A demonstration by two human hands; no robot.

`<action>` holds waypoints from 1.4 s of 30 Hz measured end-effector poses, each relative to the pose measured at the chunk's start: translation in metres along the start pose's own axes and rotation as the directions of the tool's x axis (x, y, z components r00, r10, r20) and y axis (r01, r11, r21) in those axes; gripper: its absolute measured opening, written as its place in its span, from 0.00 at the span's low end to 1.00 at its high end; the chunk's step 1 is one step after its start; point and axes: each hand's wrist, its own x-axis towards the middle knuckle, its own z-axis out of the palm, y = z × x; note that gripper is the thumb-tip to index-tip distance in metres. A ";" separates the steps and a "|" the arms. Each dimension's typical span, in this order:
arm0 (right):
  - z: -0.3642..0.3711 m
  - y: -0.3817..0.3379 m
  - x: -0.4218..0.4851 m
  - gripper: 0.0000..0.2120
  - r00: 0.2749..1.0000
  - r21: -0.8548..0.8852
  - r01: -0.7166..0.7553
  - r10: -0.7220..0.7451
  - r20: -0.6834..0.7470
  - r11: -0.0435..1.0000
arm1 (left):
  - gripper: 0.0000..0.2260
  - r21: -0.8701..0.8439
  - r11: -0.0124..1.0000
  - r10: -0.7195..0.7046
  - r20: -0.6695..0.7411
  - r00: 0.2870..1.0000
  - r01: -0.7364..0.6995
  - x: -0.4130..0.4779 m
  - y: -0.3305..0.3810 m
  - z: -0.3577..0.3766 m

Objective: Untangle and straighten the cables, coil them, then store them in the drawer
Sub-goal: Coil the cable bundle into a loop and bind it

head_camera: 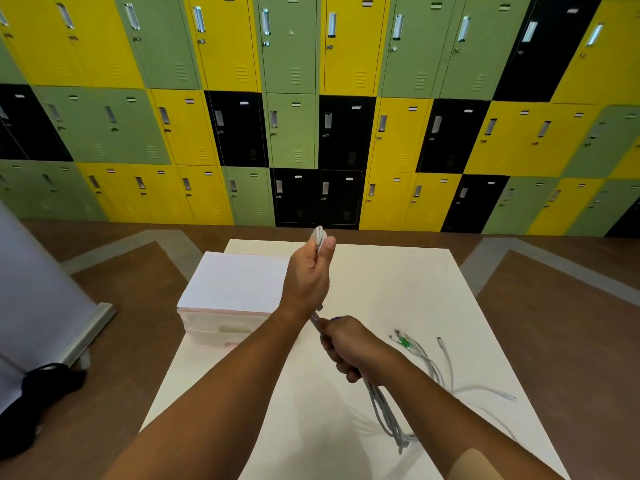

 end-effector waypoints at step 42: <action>-0.105 -0.062 -0.023 0.05 0.872 -0.315 0.490 -0.463 0.159 0.813 | 0.24 -0.144 0.550 -0.359 0.849 0.388 0.822 -0.031 -0.011 -0.022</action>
